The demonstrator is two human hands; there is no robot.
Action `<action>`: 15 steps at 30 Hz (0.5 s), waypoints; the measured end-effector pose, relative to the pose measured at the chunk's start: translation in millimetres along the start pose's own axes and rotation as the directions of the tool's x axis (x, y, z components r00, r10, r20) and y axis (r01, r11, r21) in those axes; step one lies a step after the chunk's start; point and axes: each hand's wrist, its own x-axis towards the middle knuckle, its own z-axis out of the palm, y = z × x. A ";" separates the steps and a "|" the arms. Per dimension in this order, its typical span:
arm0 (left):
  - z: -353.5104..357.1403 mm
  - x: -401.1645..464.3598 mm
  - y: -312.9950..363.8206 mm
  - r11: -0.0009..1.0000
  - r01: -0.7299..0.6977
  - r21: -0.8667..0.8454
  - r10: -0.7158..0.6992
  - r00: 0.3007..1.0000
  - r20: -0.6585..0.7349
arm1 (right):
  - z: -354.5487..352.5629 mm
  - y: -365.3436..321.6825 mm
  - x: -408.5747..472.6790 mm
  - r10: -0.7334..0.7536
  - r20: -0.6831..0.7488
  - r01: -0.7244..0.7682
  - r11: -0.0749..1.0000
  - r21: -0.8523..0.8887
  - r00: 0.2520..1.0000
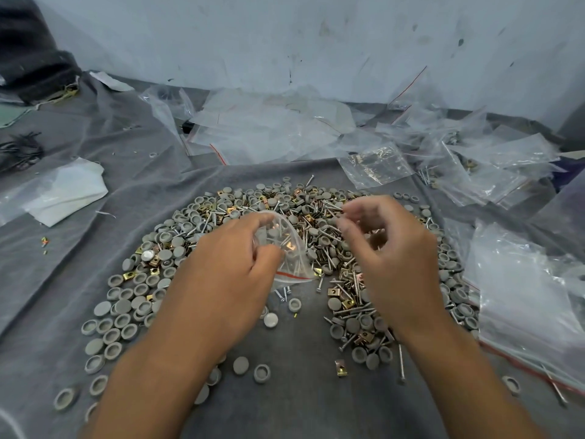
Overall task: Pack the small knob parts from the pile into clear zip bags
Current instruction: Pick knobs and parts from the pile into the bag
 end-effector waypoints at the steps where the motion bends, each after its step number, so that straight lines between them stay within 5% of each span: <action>1: -0.3 -0.3 -0.7 1.000 -0.003 -0.005 0.003 1.000 -0.003 | -3.2 8.9 2.4 0.103 0.041 -0.098 0.990 -0.097 0.994; 3: -0.5 -0.6 -0.7 1.000 -0.007 -0.007 0.007 1.000 -0.004 | -2.5 23.1 0.7 0.272 0.160 -0.205 0.917 -0.343 0.949; 6: -0.8 0.2 0.1 1.000 -0.001 -0.007 0.001 1.000 -0.003 | 9.2 28.5 -6.9 0.320 0.230 -0.161 0.837 -0.523 0.919; 15: -2.1 -1.4 2.7 1.000 -0.007 0.012 0.007 1.000 -0.011 | 27.6 24.6 -12.1 0.236 0.116 -0.117 0.781 -0.614 0.965</action>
